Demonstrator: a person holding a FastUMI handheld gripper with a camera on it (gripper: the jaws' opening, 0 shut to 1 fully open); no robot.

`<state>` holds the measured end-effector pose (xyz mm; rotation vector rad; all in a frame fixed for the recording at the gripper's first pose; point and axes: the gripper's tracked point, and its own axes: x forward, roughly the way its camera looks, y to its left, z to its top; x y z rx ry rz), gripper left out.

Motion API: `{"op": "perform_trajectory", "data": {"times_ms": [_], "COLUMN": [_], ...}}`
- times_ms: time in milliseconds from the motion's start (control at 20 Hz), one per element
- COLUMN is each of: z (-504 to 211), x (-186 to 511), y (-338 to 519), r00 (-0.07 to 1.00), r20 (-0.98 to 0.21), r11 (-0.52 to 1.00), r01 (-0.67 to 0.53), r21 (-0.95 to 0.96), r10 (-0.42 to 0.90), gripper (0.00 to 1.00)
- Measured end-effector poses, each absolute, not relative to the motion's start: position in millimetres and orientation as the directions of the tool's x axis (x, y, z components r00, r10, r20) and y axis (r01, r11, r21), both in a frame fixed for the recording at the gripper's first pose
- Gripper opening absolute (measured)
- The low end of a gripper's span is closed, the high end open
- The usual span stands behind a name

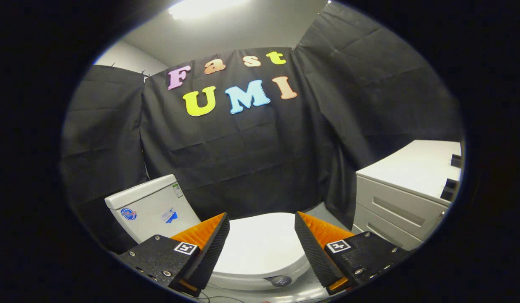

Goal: Open the toilet lid.

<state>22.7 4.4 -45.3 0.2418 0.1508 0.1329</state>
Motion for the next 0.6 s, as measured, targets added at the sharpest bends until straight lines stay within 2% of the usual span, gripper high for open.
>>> {"op": "perform_trajectory", "data": {"times_ms": [350, 600], "z": [-96.9, -150.2], "x": [30.5, 31.2], "y": [-7.1, -14.5], "r00": [0.934, 0.867], "r20": [-0.294, -0.441], "r11": [0.904, 0.835], "r01": [-0.063, 0.055], "r21": [0.424, 0.548], "r10": [0.203, 0.233], "gripper": [0.95, 0.95]}}
